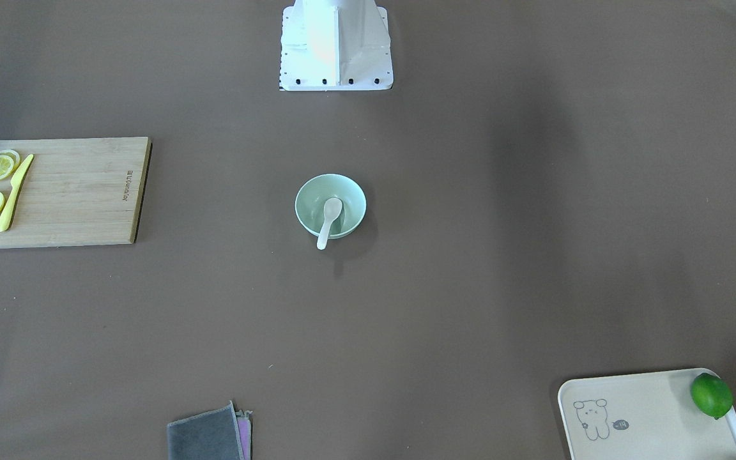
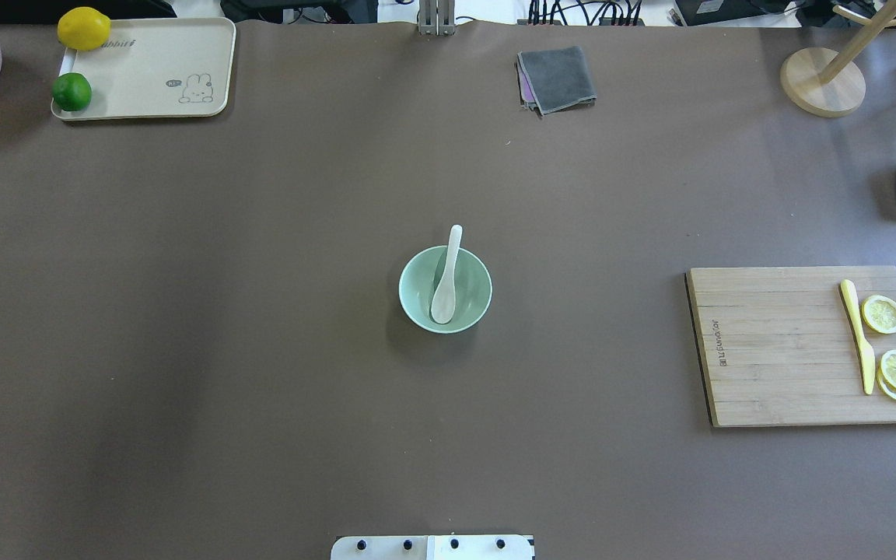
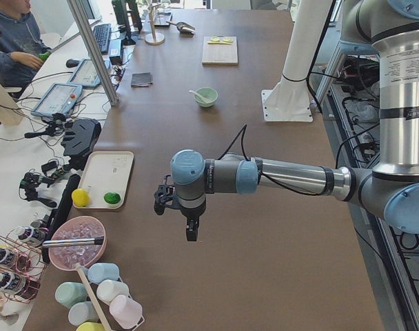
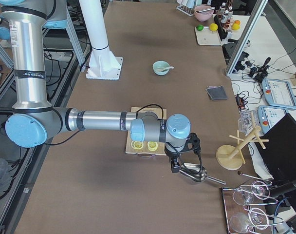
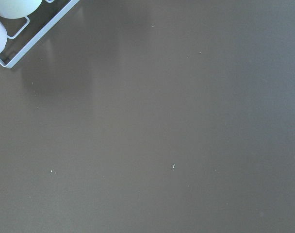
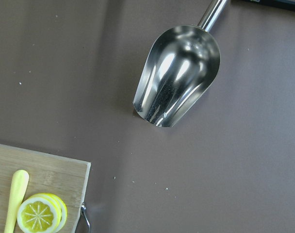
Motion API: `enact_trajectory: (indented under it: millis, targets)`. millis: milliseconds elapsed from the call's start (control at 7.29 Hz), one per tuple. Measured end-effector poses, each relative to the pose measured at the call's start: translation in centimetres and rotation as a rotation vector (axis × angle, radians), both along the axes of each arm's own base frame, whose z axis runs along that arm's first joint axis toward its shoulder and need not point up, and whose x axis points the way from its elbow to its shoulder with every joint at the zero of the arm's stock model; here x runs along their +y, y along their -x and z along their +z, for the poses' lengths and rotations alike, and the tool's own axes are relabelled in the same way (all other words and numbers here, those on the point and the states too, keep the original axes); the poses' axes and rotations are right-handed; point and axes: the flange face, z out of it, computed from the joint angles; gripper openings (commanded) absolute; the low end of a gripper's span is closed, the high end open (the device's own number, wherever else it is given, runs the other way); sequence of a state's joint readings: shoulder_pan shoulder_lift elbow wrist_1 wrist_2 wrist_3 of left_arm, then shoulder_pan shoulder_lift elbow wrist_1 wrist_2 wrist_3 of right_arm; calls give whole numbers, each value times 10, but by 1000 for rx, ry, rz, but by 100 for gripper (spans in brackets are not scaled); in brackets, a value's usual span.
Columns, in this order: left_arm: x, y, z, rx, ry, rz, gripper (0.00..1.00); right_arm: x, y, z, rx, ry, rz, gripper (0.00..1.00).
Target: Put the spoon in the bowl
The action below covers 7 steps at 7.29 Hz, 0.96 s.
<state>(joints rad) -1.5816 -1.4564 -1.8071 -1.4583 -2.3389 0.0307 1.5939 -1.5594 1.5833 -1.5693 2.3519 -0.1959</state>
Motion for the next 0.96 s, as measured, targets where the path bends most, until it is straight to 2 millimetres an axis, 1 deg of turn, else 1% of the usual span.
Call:
enact_trajectory:
  millis: [274, 548, 960]
  targets:
    - [0, 0, -6, 4, -10, -2, 98, 3, 0, 0, 0, -3, -4, 100]
    - [6, 0, -3, 5, -2, -2, 98, 5, 0, -5, 1, -14, -4, 100]
    - [8, 0, 1, 5, 4, -1, 98, 12, -1, -1, 7, -8, -3, 100]
